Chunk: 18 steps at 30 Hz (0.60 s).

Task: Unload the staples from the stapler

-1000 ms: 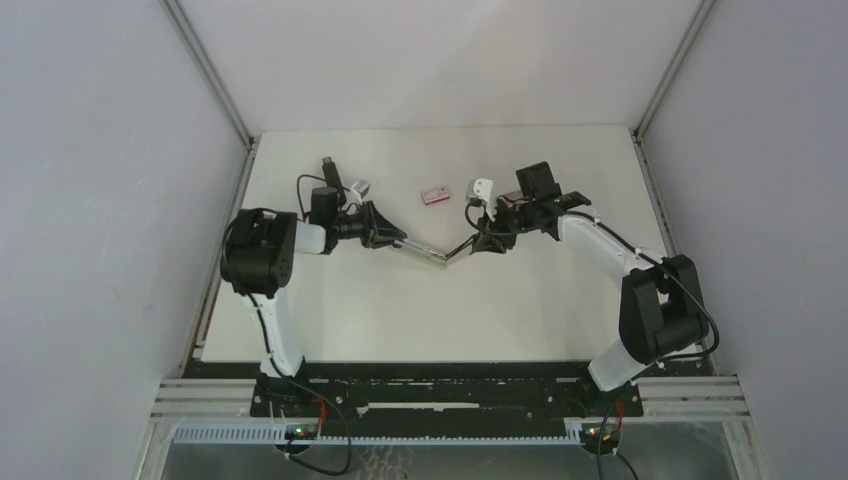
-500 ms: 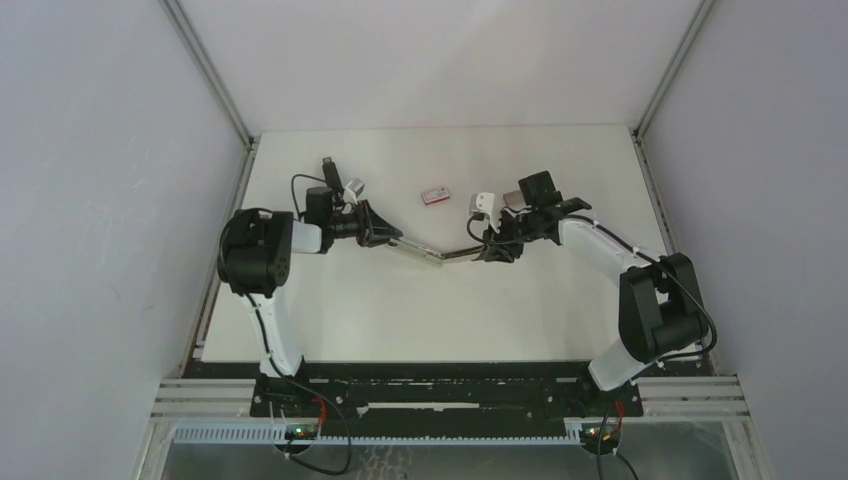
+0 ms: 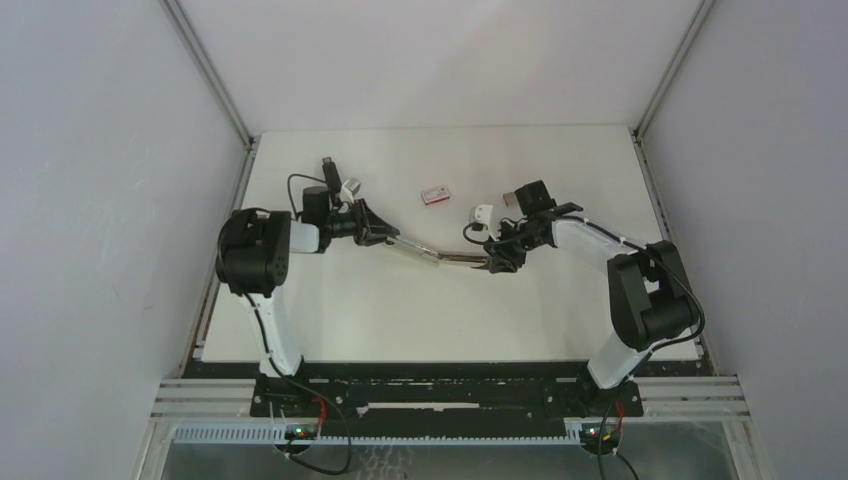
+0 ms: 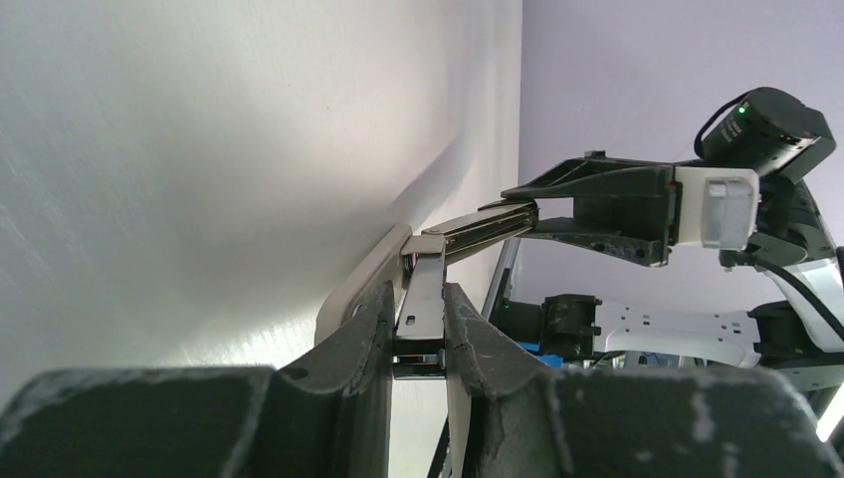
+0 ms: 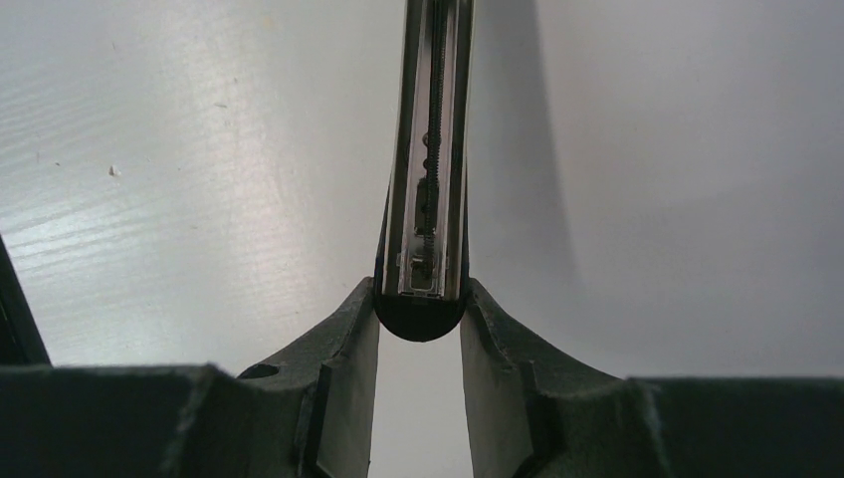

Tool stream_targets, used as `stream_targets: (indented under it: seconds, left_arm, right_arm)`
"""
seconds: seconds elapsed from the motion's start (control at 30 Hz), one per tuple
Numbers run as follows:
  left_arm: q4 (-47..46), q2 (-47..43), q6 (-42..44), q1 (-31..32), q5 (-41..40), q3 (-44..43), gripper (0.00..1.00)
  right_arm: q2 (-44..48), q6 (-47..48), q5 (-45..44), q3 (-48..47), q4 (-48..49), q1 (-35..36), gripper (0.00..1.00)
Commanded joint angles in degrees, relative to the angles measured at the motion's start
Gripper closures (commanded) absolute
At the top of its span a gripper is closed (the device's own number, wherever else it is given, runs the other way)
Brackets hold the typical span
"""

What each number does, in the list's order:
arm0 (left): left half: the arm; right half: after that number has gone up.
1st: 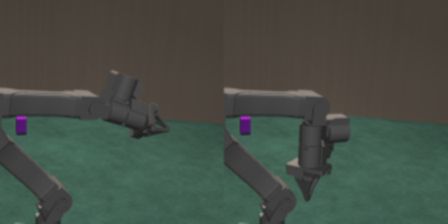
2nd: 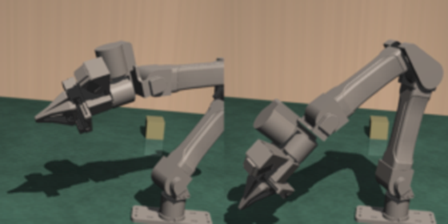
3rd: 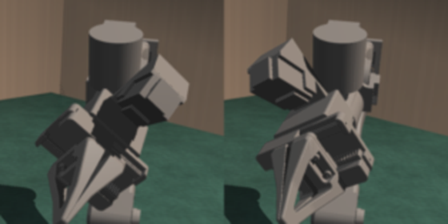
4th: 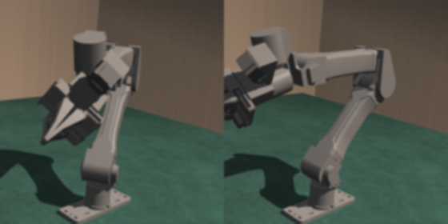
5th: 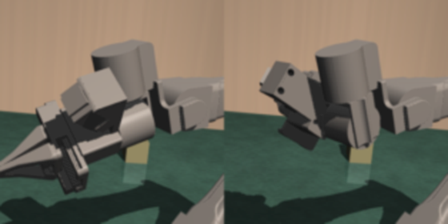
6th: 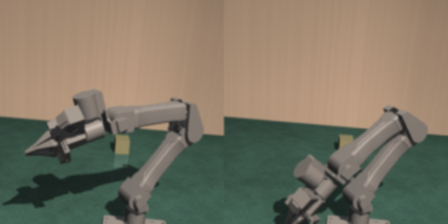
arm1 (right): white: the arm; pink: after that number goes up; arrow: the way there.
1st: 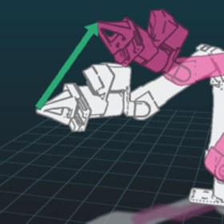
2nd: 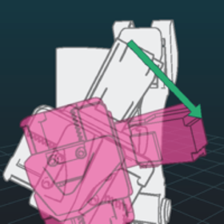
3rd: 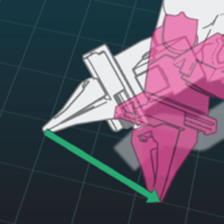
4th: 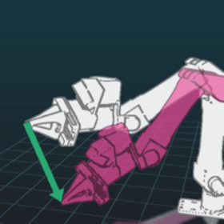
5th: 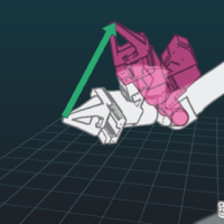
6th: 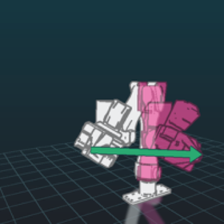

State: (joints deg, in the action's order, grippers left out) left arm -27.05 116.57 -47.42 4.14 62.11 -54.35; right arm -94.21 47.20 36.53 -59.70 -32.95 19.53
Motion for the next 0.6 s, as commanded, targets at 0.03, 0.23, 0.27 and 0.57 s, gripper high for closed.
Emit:
stream_targets:
  seconds: [0.03,0.23,0.27,0.57]
  left_arm:
    - [-3.1,-1.1,0.9,0.2,-0.7,0.9,1.0]
    - [-3.6,-1.0,0.9,0.3,-1.1,1.6,1.0]
    - [-3.6,-1.0,1.0,0.3,-1.2,1.6,1.0]
    - [-4.8,-1.2,0.8,0.5,-0.8,2.0,1.0]
  right_arm:
    - [-1.1,-3.1,-1.6,0.8,3.7,1.0,0.86]
    - [-3.2,-6.2,-5.2,0.8,6.6,2.2,0.8]
    - [-3.4,-6.6,-5.5,0.8,6.8,2.4,0.78]
    - [-4.3,-7.6,-7.1,0.8,7.6,3.0,0.66]
